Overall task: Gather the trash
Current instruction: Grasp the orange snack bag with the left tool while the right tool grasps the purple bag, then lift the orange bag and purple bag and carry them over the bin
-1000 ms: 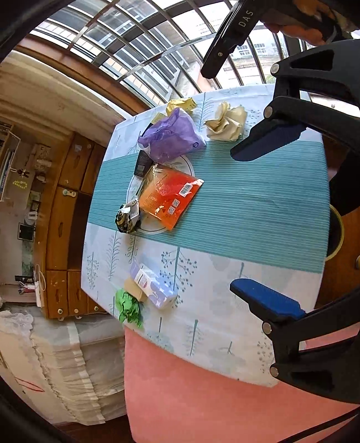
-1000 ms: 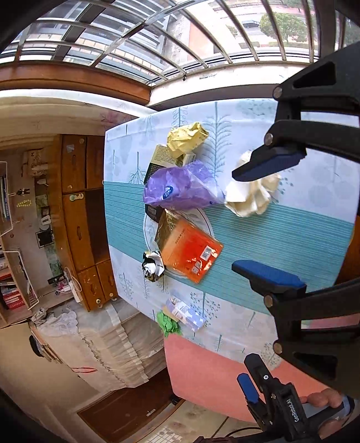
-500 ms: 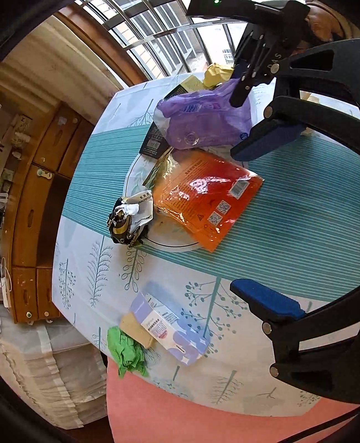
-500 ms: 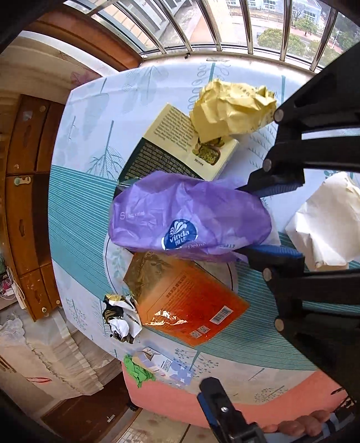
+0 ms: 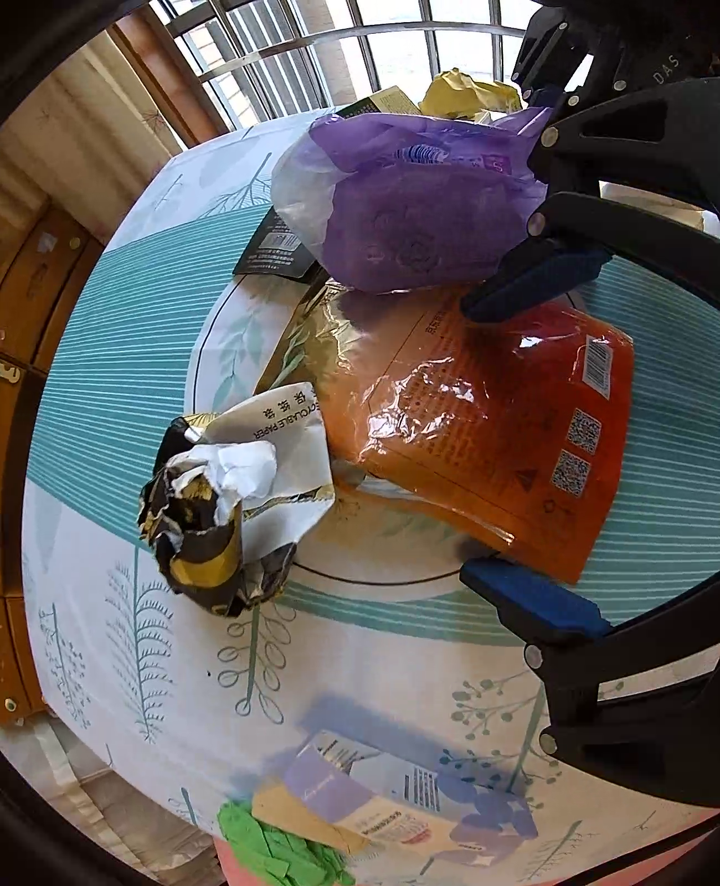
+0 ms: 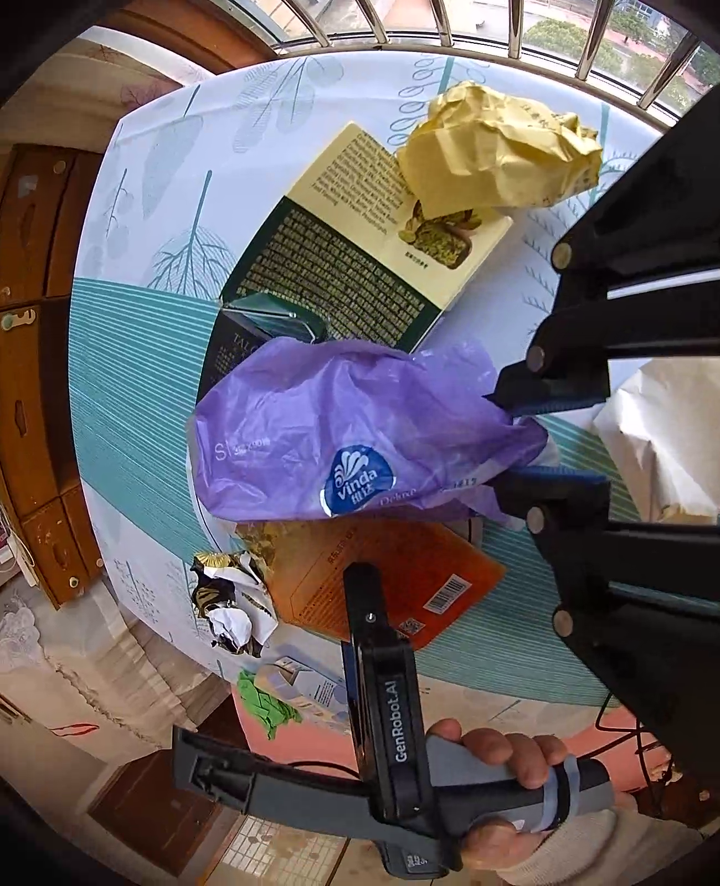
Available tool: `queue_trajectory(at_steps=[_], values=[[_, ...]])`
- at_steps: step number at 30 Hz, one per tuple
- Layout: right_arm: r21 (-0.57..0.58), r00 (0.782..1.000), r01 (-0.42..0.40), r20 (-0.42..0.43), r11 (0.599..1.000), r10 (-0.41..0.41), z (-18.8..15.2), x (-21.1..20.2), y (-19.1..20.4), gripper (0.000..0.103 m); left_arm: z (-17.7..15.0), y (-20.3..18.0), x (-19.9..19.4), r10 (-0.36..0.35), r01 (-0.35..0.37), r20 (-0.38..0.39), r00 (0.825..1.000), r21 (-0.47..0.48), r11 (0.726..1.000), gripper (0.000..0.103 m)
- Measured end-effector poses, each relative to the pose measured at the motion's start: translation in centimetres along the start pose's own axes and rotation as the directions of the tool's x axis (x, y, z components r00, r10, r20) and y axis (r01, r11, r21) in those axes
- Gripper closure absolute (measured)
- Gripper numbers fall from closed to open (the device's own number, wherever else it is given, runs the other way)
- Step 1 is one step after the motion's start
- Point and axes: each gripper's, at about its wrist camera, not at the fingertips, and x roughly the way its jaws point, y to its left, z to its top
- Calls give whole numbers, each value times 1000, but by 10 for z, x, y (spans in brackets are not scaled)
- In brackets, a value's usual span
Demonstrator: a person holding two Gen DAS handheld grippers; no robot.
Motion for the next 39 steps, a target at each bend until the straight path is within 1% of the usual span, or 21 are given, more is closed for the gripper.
queue_trajectory(at_steps=[1, 2, 3, 4, 5, 6, 7, 10, 11, 13, 16, 22, 28, 33, 36, 39], values=[[0, 1000, -7, -3, 1000, 7, 1, 1, 0, 88, -1, -3, -1, 2, -2, 15, 1000, 7, 1000, 19], [0, 1000, -15, -5, 1000, 15, 3, 2, 1, 88, 0, -6, -1, -14, 14, 10, 1000, 14, 1000, 20], [0, 1000, -22, -7, 1000, 22, 4, 3, 1, 89, 0, -9, -1, -24, 23, 9, 1000, 18, 1000, 25], [-1, 1000, -28, -9, 1000, 28, 5, 5, 2, 89, -1, -12, -2, -36, 36, 7, 999, 26, 999, 34], [-4, 999, -34, -10, 999, 34, 6, 6, 3, 89, 0, -16, -2, -48, 48, 2, 999, 34, 998, 39], [-6, 999, -37, -12, 999, 37, 6, 7, 4, 90, -1, -19, -1, -54, 54, -5, 999, 39, 998, 47], [-7, 999, -41, -12, 999, 41, 7, 8, 5, 90, -1, -23, -1, -49, 50, -8, 999, 44, 998, 54], [-5, 999, -49, -16, 999, 49, 9, 11, 7, 91, -4, -32, -1, -36, 37, -11, 999, 57, 998, 64], [-4, 998, -53, -16, 999, 53, 9, 11, 7, 91, -6, -35, -2, -29, 29, -6, 1000, 54, 998, 66], [-7, 998, -55, -16, 998, 55, 8, 11, 9, 92, -10, -39, -7, -17, 17, 10, 1000, 49, 999, 77], [-14, 998, -65, -12, 998, 65, 8, 10, 15, 92, -20, -45, -17, 21, -22, 36, 999, 29, 999, 86], [-28, 997, -82, 13, 996, 82, 1, -9, 31, 94, -48, -43, -51, 87, -87, 102, 991, -2, 996, 89], [-33, 997, -70, 26, 997, 71, -17, -34, 54, 94, -84, -28, -93, 115, -116, 160, 980, 2, 993, 90], [-26, 996, -55, 65, 998, 57, -40, -57, 75, 94, -118, -16, -129, 133, -139, 208, 969, 17, 990, 90], [-26, 995, -43, 87, 999, 45, -58, -69, 91, 94, -145, -11, -147, 152, -165, 244, 958, 36, 986, 90], [-22, 991, -25, 130, 999, 27, -80, -81, 109, 94, -171, -5, -162, 148, -171, 276, 950, 59, 984, 90]])
